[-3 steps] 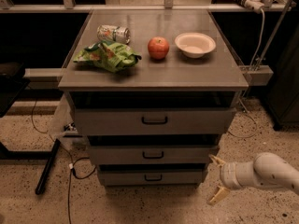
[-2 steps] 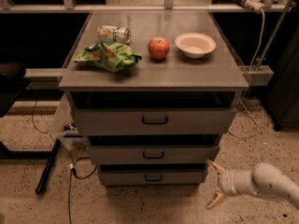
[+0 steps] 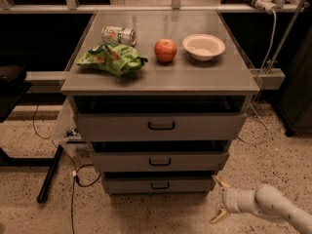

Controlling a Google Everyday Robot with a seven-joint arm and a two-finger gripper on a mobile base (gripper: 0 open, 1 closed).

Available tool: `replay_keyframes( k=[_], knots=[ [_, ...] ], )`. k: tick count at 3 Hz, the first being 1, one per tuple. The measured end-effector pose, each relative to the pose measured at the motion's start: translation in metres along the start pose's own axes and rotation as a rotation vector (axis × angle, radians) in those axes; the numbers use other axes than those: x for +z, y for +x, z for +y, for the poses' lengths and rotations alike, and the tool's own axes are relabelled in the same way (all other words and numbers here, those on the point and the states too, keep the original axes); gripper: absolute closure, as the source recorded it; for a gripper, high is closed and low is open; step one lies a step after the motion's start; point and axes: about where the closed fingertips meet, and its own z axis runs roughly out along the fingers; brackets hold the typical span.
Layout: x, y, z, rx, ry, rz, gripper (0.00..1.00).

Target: Open bottom drawer

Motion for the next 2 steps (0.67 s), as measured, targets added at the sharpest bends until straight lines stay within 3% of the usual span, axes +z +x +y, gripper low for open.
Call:
replay_keyframes(
  k=[1, 2],
  knots=[
    [0.000, 0.000, 0.000, 0.000, 0.000, 0.000, 0.00],
    [0.021, 0.008, -0.001, -0.005, -0.005, 0.012, 0.00]
  ],
)
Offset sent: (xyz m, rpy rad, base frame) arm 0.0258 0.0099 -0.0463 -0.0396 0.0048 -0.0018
